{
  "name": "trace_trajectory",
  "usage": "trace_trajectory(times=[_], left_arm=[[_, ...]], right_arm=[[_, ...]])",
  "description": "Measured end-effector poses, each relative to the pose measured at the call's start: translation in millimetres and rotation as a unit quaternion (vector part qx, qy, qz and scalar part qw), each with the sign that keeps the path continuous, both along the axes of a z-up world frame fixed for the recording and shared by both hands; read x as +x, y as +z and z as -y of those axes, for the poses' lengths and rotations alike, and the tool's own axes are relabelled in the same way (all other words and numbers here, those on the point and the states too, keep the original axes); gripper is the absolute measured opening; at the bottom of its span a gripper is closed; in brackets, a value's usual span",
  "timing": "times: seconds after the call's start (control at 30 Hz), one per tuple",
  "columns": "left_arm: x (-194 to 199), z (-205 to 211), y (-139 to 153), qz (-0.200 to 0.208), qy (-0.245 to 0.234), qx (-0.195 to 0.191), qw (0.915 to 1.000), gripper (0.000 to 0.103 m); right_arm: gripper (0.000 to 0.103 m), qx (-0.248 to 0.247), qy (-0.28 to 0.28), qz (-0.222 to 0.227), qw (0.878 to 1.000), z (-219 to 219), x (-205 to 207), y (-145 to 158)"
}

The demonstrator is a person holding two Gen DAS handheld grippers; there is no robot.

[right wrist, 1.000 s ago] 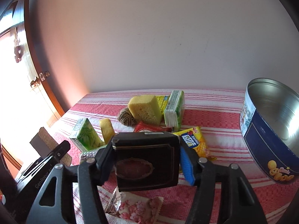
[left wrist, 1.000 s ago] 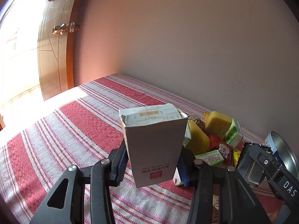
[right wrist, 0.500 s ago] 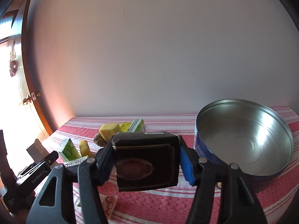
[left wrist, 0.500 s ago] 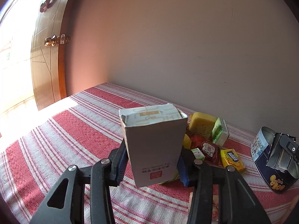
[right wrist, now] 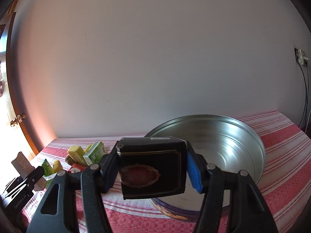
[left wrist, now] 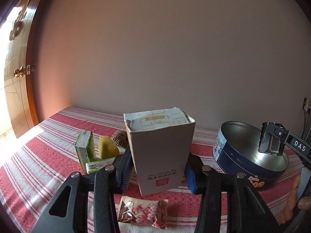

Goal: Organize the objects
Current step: 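Carry the white carton and black box over the blue tin and release both inside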

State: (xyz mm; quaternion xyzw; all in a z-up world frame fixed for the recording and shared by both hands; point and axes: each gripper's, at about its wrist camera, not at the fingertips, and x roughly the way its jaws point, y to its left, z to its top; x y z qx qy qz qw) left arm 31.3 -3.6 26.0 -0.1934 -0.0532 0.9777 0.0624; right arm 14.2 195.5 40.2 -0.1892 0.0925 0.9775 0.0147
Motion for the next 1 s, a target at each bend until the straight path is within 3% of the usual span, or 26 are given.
trace_trajectory(times=[0.33, 0.57, 1.0], left_arm=[[-11, -61, 12, 0.002, -0.093, 0.02, 0.9955, 0.048], [-26, -111, 5, 0.016, -0.134, 0.001, 0.9909, 0.048], [-63, -174, -19, 0.054, -0.164, -0.03, 0.9845, 0.048]], right_arm=[[0.062, 0.006, -0.067, 0.008, 0.998, -68, 1, -4], [0.062, 0.035, -0.077, 0.028, 0.996, -96, -11, -13], [0.062, 0.035, -0.07, 0.066, 0.995, -128, -29, -31]])
